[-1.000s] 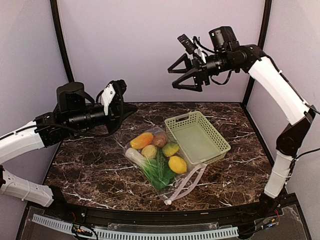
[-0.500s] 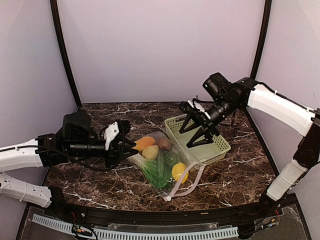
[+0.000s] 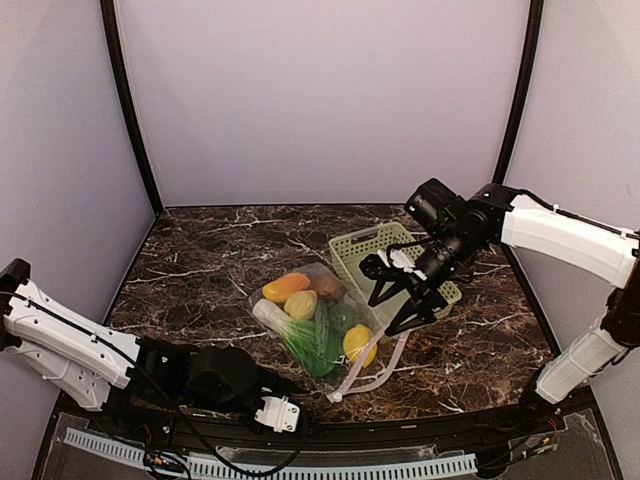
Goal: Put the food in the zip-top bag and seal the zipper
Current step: Pick up the zipper food storage bag at the center of the board.
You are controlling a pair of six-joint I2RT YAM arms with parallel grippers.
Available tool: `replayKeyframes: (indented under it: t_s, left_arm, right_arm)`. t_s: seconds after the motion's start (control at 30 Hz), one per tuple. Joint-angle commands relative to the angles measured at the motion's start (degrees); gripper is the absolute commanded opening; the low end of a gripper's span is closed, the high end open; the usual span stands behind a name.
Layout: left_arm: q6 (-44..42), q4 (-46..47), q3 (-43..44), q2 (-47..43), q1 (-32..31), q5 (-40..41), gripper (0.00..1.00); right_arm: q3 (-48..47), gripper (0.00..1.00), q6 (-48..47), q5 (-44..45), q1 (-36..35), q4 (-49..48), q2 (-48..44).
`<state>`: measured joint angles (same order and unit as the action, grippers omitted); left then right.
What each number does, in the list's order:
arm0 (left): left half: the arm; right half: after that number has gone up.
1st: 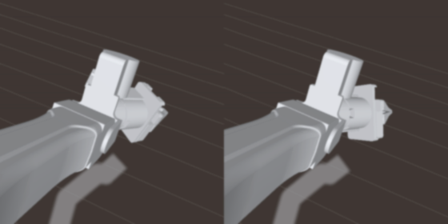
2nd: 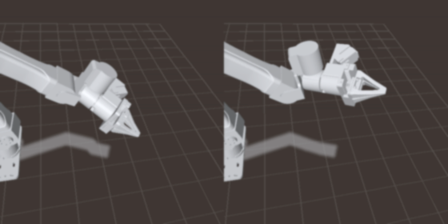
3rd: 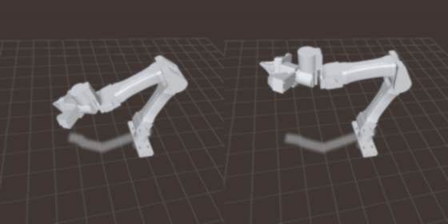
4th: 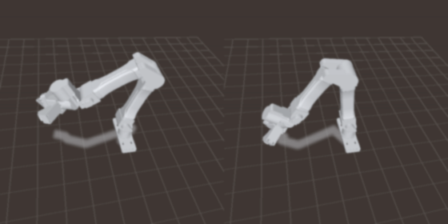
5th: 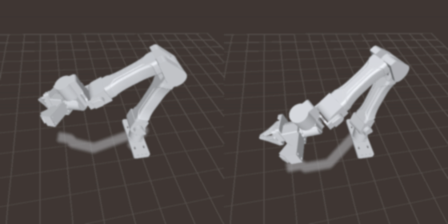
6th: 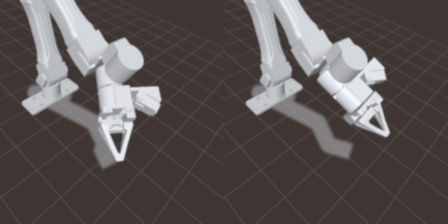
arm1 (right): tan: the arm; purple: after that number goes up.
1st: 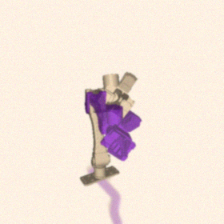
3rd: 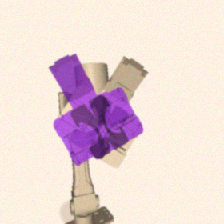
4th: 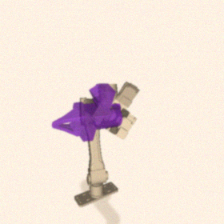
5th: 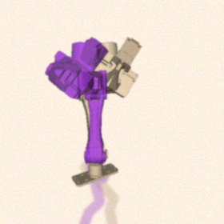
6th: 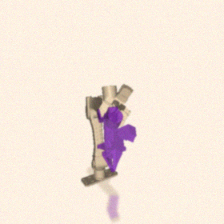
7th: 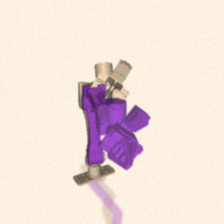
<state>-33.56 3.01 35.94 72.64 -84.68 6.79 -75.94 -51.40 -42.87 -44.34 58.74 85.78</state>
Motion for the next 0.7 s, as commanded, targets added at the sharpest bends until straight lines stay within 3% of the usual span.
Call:
replayKeyframes:
  t_s: [0.0,0.3,0.5,0.67]
  left_arm:
    - [-8.0,14.9,-4.0,4.7,-3.8,9.8,0.47]
    - [-16.8,42.9,-6.8,19.9,-7.2,27.5,0.44]
    - [-20.8,52.2,-8.5,23.6,-7.7,31.7,0.39]
    - [-19.8,49.1,-11.2,19.3,-8.6,30.6,0.37]
  right_arm:
    - [0.7,0.69,1.6,1.7,0.6,-2.2,-2.8]
    - [-0.5,0.70,3.6,1.1,1.2,-2.2,-2.9]
    - [-1.8,0.70,4.0,0.1,1.4,-1.4,-1.6]
    - [-2.1,0.70,3.9,-0.4,1.4,-1.3,-1.1]
